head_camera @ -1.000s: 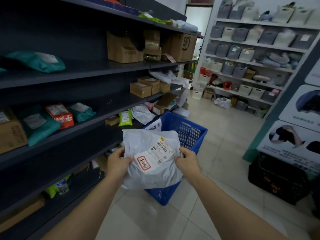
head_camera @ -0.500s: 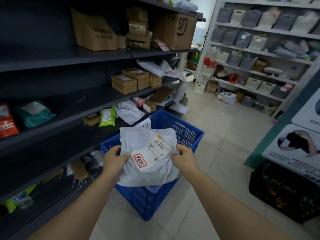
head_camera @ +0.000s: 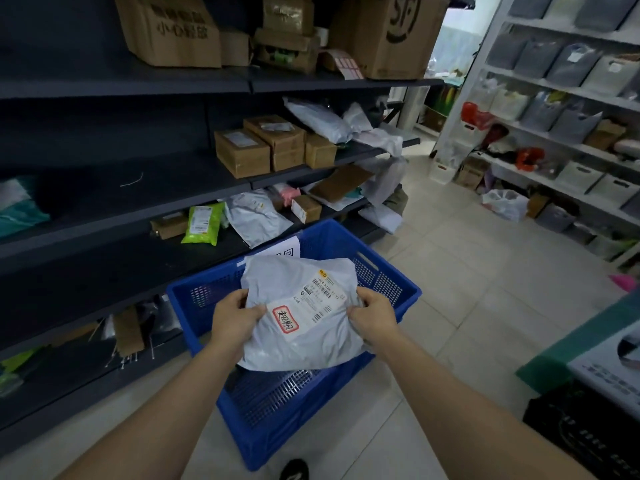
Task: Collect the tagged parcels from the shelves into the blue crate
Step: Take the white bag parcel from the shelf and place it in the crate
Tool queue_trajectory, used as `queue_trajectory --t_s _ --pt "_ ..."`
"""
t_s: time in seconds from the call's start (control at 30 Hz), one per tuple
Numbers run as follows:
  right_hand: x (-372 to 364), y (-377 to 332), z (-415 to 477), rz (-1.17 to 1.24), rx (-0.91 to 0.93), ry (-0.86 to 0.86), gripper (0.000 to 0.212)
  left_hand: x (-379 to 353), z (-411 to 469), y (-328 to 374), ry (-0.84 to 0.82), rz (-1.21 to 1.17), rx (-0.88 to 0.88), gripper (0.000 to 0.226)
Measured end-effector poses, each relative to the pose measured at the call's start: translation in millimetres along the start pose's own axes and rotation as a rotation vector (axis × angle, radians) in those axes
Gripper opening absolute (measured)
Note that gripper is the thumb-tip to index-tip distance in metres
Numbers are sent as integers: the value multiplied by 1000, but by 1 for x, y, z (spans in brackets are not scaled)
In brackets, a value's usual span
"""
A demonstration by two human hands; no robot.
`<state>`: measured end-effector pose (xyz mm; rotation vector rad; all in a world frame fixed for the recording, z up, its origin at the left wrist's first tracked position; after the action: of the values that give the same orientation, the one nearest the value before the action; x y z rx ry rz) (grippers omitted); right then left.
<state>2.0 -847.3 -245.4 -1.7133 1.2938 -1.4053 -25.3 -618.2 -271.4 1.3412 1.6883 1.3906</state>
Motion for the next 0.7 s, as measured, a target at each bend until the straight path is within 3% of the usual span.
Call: queue_trajectory --t_s 0.43,0.57,0.7 --pt "28 -7 220 -93 -56 -172 37 -126 148 15 117 -44 152 20" --pt "31 1 282 -127 -52 -229 27 -156 182 18 181 -14 184 22" --pt "32 10 343 -170 -62 -303 31 -190 216 12 229 -2 251 24"
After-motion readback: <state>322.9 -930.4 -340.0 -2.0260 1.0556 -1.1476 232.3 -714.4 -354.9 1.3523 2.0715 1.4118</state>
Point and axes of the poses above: each hand's wrist, its own z-axis towards the middle knuckle, its own x-axis out of the back of the hand, y = z × x, the point moved 3 cm from there along z, towards the middle knuckle, and after that the axes turned 3 degrees about z, right-handed, at the moved point
